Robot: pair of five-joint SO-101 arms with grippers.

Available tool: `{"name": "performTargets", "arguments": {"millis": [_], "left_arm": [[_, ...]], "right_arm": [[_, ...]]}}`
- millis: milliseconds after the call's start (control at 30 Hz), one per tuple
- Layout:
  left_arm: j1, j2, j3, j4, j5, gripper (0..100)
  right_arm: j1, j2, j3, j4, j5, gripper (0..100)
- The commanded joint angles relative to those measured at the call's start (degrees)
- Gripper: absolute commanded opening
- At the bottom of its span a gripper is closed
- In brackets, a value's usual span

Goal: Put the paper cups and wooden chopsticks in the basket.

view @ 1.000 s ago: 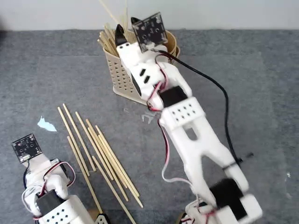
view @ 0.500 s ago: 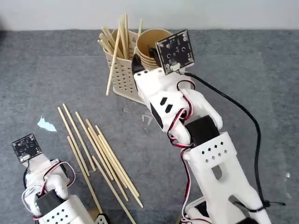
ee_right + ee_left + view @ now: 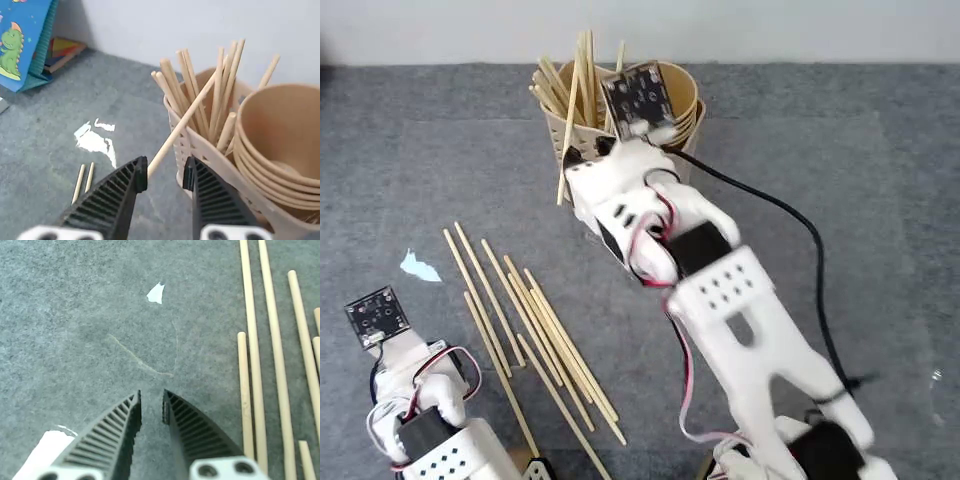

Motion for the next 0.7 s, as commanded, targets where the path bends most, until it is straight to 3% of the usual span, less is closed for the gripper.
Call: {"name": "performTargets", "arguments": {"millis": [0,233,567,667], "left_arm": [[-0.3,-0.2,-0.7,-1.5,-0.3,8],[-0.3,-0.2,-0.7,-1.5,-0.3,8],[-0.3,-0.2,-0.7,-1.5,-0.3,8],[-0.3,-0.2,-0.7,-1.5,-0.3,8]], "right_arm": [[-0.4,6.4,-11.2,4.6,-3.2,13.6],[-0.4,17.5,-25.2,12.8,-6.4,13.6],[-0.1,21.8,-27.9,12.9,-6.2,12.8],[0.0,21.5,-27.9,12.9,-6.0,4.6]]}}
